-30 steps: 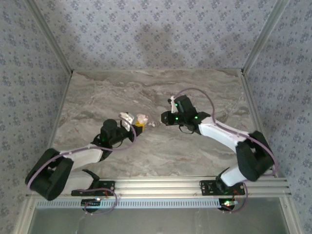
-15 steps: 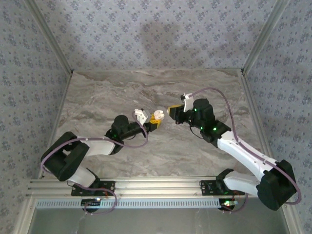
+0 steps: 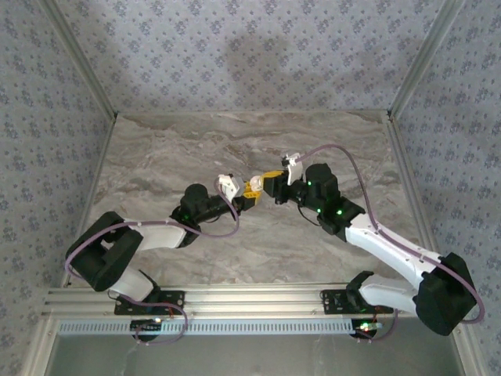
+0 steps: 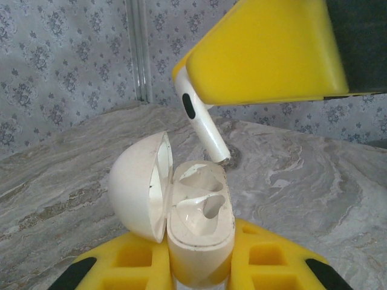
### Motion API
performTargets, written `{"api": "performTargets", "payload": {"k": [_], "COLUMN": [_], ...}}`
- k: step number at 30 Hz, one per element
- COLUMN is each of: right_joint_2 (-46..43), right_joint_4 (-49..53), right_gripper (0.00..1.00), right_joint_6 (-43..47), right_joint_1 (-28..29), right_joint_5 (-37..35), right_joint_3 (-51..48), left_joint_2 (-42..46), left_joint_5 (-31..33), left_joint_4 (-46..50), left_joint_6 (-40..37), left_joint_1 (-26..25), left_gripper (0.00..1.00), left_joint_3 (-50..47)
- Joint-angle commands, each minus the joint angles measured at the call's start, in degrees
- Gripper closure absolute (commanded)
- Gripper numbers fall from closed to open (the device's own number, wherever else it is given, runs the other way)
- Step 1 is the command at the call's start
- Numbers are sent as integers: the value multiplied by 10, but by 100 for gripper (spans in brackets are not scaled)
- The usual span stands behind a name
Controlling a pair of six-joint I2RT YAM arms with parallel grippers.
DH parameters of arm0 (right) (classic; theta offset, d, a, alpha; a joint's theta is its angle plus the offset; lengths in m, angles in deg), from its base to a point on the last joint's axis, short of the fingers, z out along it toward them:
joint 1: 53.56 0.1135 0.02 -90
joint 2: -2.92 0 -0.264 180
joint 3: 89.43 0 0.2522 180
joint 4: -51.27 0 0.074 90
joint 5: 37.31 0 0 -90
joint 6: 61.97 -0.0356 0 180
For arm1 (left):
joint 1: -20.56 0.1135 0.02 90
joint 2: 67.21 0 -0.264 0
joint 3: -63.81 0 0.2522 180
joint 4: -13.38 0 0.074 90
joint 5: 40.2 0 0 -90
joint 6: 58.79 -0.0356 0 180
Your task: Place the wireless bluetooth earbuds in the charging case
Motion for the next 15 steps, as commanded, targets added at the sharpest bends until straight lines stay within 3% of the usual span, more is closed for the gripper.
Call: {"api": "performTargets", "payload": {"k": [1,15], "right_joint_2": [11,14], "right_joint_4": [-17,8], "right_gripper": [83,84], "right_joint_6": [14,42], "right_joint_1": [7,24], "right_joint_5": [6,-46], "right_joint_3": [4,-1], "left_joint_2": [13,28], "left_joint_5": [-10,3], "left_joint_4": [-18,-19], "left_joint_6": [-4,-2], "left_joint_1": [-5,-5], "left_gripper": [88,88], "left_joint_3": [13,10]}}
